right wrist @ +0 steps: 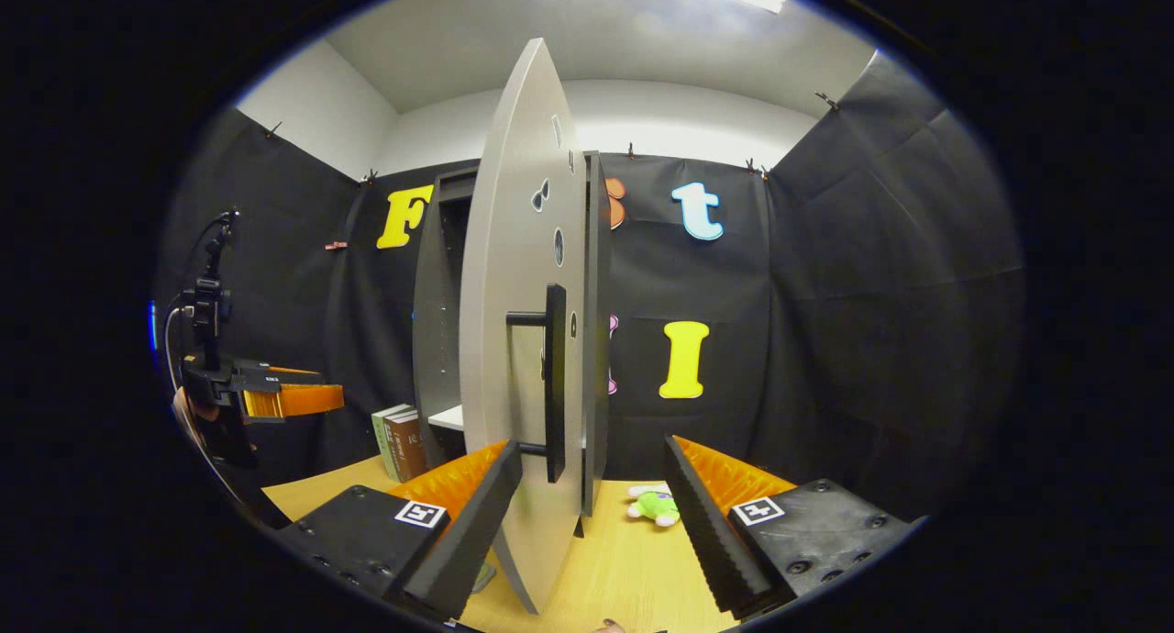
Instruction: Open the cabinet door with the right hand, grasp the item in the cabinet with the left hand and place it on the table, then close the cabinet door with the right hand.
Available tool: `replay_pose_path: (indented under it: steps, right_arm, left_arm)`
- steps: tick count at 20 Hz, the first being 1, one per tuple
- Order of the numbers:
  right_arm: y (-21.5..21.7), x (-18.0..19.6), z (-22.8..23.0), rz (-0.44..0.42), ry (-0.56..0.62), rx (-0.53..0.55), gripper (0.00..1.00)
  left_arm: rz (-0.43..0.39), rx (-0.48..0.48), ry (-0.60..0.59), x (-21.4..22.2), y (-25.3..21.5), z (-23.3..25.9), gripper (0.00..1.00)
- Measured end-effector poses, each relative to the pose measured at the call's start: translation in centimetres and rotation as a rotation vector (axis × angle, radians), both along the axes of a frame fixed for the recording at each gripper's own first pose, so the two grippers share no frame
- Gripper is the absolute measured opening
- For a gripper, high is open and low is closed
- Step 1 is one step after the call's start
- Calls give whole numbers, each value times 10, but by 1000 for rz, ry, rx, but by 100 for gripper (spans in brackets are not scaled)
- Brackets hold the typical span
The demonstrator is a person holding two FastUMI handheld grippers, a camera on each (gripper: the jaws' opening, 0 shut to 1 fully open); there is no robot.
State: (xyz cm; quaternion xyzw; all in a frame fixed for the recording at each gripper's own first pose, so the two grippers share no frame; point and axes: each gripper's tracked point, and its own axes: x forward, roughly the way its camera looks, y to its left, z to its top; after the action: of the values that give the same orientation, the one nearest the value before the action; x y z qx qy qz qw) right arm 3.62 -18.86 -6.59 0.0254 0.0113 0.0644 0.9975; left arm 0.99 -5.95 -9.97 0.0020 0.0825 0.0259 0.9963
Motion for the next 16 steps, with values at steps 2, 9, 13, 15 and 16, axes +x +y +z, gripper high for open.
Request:
replay_pose_path:
  steps: [2,9,13,15,16]
  right_arm:
    - [5,13,-2,64,4,18,99]
    - [29,32,-10,254,40,92,95]
    - [54,33,-11,324,59,116,95]
    - [68,36,-13,346,73,112,95]
    - [73,40,-14,350,75,107,95]
  left_arm:
    - [19,-9,0,6,-4,-1,93]
    - [83,-50,22,19,-6,-10,95]
    - [85,-39,39,30,3,-18,93]
    - [80,-44,39,36,11,-19,93]
    - [71,-53,38,39,14,-18,93]
